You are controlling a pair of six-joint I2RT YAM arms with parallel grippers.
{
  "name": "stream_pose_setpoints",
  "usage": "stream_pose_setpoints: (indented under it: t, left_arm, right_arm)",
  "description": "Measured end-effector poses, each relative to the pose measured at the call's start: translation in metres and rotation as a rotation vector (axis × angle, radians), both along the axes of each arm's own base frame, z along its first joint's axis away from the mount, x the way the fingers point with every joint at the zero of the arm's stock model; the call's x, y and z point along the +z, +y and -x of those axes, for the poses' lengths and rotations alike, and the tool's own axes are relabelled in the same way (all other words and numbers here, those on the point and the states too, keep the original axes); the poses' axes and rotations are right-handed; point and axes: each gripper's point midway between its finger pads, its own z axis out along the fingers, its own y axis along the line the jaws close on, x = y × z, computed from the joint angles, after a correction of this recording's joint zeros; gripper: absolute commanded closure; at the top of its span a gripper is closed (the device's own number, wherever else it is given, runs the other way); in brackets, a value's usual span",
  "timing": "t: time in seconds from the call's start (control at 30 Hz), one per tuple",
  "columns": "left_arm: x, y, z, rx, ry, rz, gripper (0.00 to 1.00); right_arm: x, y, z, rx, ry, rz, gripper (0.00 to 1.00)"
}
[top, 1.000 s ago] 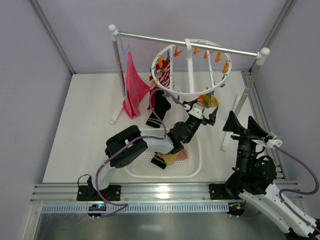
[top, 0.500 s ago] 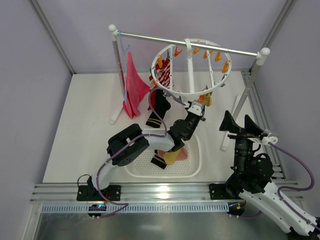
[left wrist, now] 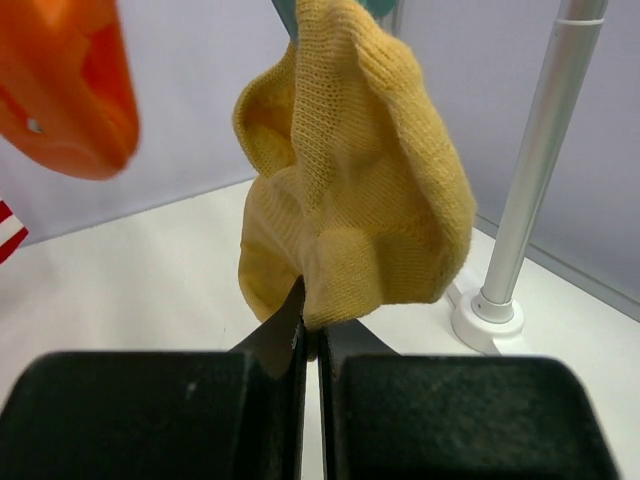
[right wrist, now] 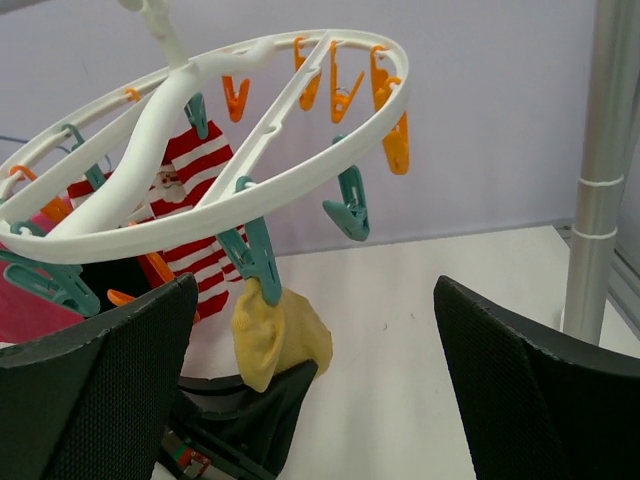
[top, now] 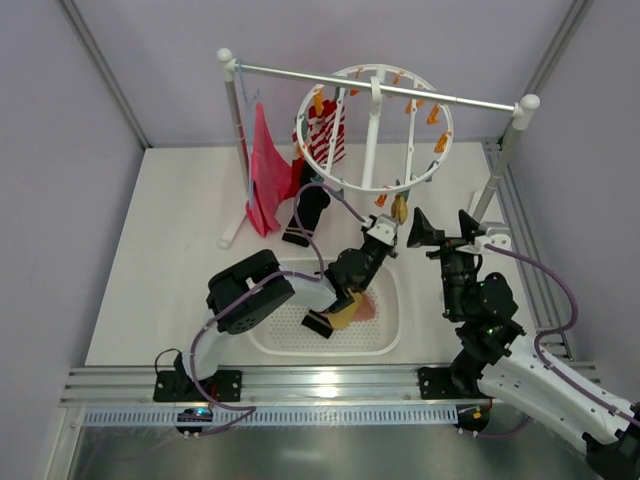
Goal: Remove the socks clipped to the hanger
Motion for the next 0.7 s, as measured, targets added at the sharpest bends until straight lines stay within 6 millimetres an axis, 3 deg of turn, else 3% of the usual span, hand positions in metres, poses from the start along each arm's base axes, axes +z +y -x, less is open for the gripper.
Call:
stream_pose_setpoints:
  t: [0.23,0.47,0.7]
  left_arm:
    - [0.007,0.012,0.012,-0.029,-0.001,-0.007,1.00]
    - [0.018,0.019,0.025,-0.081,-0.010,-0.003,1.00]
    - [0.027,0.030,0.026,-0.094,-0.010,0.027,0.98]
  right_arm:
    - [-0.008,0.028,-0.023,0.028,0.057,0.104,0.00]
    - [-0.009,0.042,-0.035,0.037,0.074,0.153,0.00]
    - [-0.004,0.054,-0.048,0.034,0.077,0.187,0.00]
